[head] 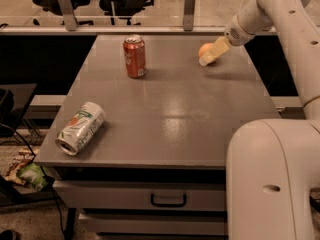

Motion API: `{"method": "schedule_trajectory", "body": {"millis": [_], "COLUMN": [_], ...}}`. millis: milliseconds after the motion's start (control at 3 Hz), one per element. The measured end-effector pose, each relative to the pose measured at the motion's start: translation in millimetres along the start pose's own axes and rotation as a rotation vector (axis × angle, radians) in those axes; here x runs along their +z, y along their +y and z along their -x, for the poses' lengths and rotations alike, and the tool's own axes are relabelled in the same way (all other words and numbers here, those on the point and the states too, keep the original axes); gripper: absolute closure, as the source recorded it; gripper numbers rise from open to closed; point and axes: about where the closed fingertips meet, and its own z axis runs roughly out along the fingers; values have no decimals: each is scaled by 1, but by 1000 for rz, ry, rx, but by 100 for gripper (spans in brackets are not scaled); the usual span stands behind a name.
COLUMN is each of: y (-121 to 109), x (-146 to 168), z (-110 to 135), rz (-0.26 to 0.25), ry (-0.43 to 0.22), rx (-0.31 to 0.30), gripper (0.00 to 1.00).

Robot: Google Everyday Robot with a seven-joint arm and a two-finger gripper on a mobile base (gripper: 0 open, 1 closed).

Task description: Pick orange

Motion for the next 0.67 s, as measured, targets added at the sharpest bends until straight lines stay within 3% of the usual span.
{"method": "schedule_trajectory", "body": {"millis": [667], "y": [6], "x": [23], "z": [8], "rz": [38], "ry": [-6], "rx": [18], "gripper": [0]}}
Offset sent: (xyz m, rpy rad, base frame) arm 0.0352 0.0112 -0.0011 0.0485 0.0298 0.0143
